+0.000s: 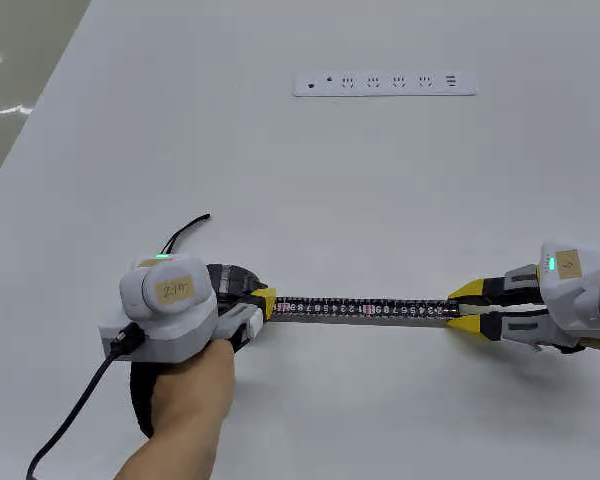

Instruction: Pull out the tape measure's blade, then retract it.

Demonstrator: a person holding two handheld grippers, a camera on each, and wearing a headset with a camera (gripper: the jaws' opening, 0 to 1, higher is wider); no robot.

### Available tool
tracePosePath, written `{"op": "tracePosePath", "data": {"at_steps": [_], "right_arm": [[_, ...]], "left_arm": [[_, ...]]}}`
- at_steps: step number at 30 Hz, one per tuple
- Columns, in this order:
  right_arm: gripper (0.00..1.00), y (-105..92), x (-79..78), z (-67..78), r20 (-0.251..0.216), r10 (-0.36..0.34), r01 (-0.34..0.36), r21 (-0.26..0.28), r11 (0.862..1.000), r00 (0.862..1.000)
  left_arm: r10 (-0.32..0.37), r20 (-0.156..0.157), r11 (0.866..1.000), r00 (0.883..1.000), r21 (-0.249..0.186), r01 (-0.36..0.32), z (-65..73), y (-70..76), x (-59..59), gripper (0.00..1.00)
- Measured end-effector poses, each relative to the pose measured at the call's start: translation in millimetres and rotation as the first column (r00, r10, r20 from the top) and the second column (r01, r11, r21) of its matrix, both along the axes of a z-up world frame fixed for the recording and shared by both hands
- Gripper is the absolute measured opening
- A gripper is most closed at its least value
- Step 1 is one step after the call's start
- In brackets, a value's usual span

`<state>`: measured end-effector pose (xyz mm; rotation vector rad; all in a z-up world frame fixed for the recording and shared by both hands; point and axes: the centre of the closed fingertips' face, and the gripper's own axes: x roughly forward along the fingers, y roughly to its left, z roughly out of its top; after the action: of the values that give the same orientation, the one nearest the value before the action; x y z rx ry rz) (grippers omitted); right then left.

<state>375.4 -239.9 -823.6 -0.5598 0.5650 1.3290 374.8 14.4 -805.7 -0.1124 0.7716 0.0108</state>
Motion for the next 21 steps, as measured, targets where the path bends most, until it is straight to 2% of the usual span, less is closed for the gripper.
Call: {"op": "tracePosePath", "data": {"at_steps": [21], "right_arm": [[0.11, 3.9, 3.5, 2.9, 0.010, 0.009, -0.009, -0.011, 1.000, 1.000]], "left_arm": [[0.003, -0.011, 1.000, 1.000, -0.031, -0.004, -1.5, 0.3, -0.9, 0.59]]}}
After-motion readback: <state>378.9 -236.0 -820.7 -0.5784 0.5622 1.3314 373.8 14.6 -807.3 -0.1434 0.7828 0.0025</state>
